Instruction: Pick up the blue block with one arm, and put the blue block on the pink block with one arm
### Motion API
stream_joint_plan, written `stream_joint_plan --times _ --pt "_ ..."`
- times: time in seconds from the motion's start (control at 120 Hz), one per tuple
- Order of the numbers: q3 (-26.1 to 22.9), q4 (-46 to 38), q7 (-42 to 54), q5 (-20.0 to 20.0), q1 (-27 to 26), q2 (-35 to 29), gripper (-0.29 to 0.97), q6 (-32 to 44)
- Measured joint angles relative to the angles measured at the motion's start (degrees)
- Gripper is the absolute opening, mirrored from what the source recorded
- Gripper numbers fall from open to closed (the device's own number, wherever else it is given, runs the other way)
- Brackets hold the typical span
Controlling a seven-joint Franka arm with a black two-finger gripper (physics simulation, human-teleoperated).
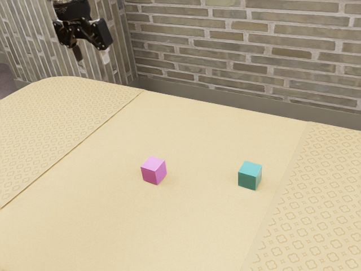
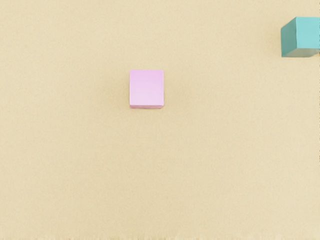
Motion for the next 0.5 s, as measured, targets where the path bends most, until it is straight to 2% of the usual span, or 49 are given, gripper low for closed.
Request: stream_joint_plan --times 0.108,0.242,0.325,0.425,0.5 --pt "0.2 -2.3 -0.1 -0.4 0.5 -2.0 0.66 0.8" --pt "3.1 -5.6 -0.7 -0.6 1.2 0.4 0.66 4.3" --pt "3.5 -5.7 -1.5 -0.6 2.4 7.0 0.66 9.1" --pt "3.6 -5.4 -2.7 -1.7 -5.9 15.1 0.66 16.7" --pt "2.0 0.1 -3.6 -2.3 -8.4 24.5 0.66 22.8"
